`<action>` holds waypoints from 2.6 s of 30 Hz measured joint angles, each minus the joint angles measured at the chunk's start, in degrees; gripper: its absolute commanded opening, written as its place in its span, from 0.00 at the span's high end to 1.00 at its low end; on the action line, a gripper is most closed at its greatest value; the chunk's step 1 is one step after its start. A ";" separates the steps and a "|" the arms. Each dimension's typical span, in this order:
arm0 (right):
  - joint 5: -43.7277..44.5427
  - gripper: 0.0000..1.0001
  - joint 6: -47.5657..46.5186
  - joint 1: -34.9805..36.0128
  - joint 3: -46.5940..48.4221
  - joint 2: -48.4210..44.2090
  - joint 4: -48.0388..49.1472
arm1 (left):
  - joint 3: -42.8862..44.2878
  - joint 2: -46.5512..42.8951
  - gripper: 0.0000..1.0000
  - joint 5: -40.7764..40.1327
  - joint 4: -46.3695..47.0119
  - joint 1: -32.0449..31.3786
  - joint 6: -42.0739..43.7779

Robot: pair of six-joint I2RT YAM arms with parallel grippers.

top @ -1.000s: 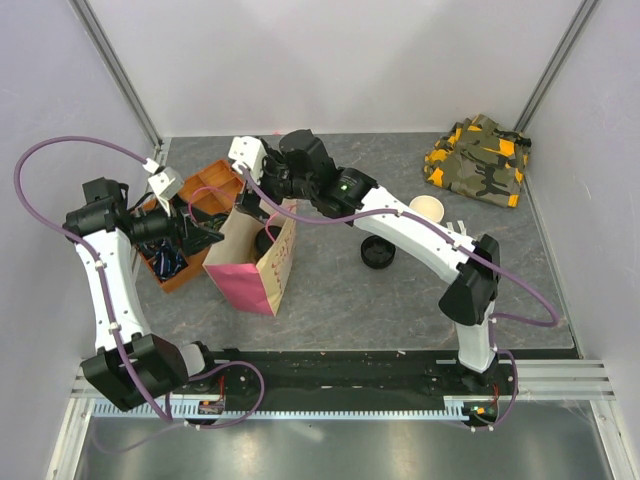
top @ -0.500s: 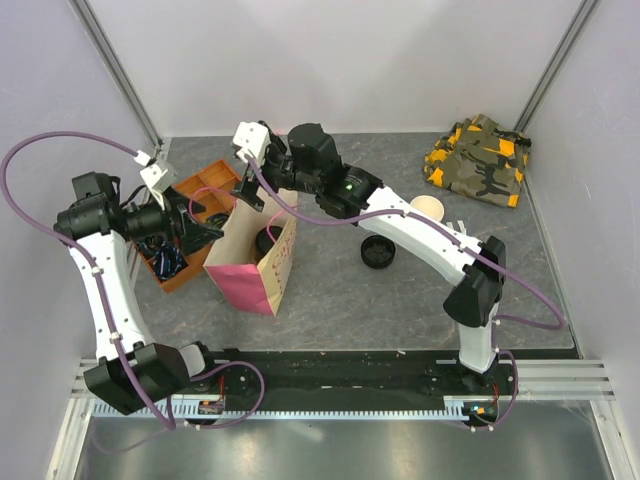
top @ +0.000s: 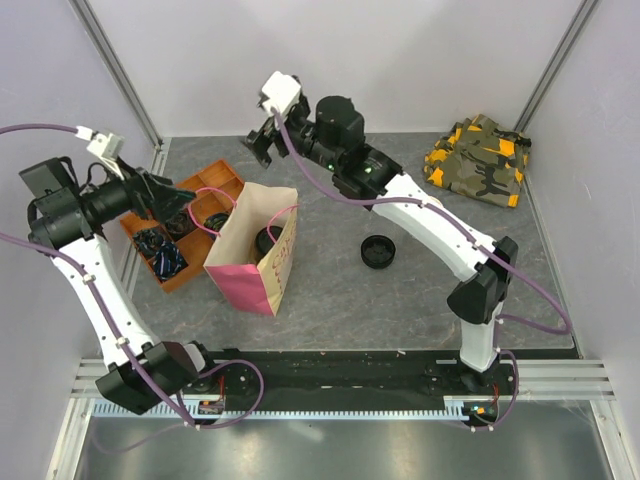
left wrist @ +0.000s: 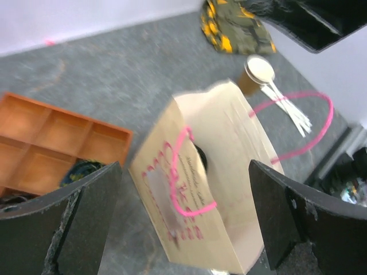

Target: Pack the takeout coffee

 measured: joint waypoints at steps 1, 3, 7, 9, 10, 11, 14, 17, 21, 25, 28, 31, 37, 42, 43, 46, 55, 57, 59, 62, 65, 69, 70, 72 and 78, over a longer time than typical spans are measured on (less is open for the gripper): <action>0.94 0.02 0.13 -0.63 0.37 -0.28 0.28 | 0.00 -0.13 0.00 0.02 3.78 0.63 -3.63; 2.91 0.02 0.15 -1.86 0.44 -1.20 0.04 | -0.13 -0.37 0.01 -0.02 11.13 1.22 -10.45; 7.67 0.02 0.20 -5.18 -0.31 -4.98 -4.44 | -0.96 -1.36 0.02 -0.55 25.07 1.42 -21.16; 11.19 0.02 0.11 -7.10 -2.80 -9.25 -8.11 | -2.49 -2.51 0.02 -1.05 30.86 1.42 -24.90; 13.11 0.02 0.11 -8.02 -4.63 -11.65 -9.40 | -3.48 -3.15 0.02 -1.44 33.35 1.42 -26.25; 14.84 0.02 0.15 -8.72 -6.43 -13.81 -10.47 | -4.17 -3.54 0.02 -1.77 35.15 1.42 -27.21; 18.84 0.02 0.07 -10.99 -14.67 -22.91 -14.38 | -6.21 -4.02 0.02 -2.34 40.54 1.25 -29.64; 20.04 0.02 -0.39 -15.08 -22.29 -31.21 -19.02 | -6.95 -3.58 0.02 -3.48 43.39 -0.11 -30.29; 20.55 0.02 1.49 -26.62 -28.17 -36.54 -26.49 | -8.20 -3.74 0.02 -5.42 44.57 -4.11 -29.77; 19.71 0.18 3.26 -37.99 -35.30 -39.04 -34.97 | -9.40 -3.87 0.03 -7.82 44.17 -8.22 -28.81; 17.97 0.30 3.37 -45.92 -41.31 -38.99 -41.42 | -9.62 -3.87 0.03 -9.38 43.78 -10.56 -28.04; 14.21 0.42 2.54 -54.38 -45.62 -36.26 -46.82 | -9.60 -3.72 0.04 -9.92 43.71 -12.46 -26.99; 6.69 0.53 2.84 -62.79 -46.18 -26.29 -48.06 | -8.15 -1.31 0.05 -11.30 43.71 -14.58 -25.92; -0.02 0.53 4.22 -62.77 -46.14 -19.37 -44.89 | -8.15 -1.05 0.05 -12.04 43.60 -15.34 -25.22; -1.01 0.55 4.46 -62.69 -46.03 -17.94 -44.35 | -8.15 -1.11 0.05 -12.28 43.60 -15.37 -25.11; -2.84 0.57 5.16 -62.45 -45.29 -14.10 -43.25 | -8.26 -1.25 0.05 -13.05 43.63 -15.37 -25.09; -3.41 0.59 5.55 -60.24 -43.43 -6.78 -38.71 | -11.56 -4.50 0.05 -14.23 43.12 -15.39 -25.07; -3.30 0.58 5.55 -59.69 -43.36 -5.86 -38.01 | -11.85 -4.61 0.05 -14.40 42.88 -15.52 -25.07; -3.23 0.59 5.55 -59.17 -43.34 -4.90 -37.55 | -12.09 -4.61 0.05 -14.93 42.80 -15.74 -25.07; -2.80 0.59 5.57 -59.08 -43.30 -3.65 -37.09 | -12.37 -4.61 0.05 -15.76 42.69 -16.11 -25.07; -1.88 0.59 5.57 -59.08 -43.28 -2.93 -36.68 | -12.41 -4.61 0.05 -16.28 42.66 -16.37 -25.07; -1.44 0.62 5.60 -59.06 -43.28 -2.38 -36.22 | -12.44 -4.61 0.05 -16.83 42.34 -16.50 -25.05; -1.38 0.63 5.60 -58.97 -43.25 -2.21 -36.09 | -12.44 -4.61 0.05 -16.98 42.21 -16.50 -25.05; -1.29 0.64 5.62 -58.80 -43.10 -1.68 -35.76 | -12.44 -4.66 0.05 -17.16 41.99 -16.57 -25.05; -0.87 0.73 5.64 -58.34 -42.62 0.39 -35.32 | -12.44 -5.03 0.05 -17.22 40.89 -16.65 -24.98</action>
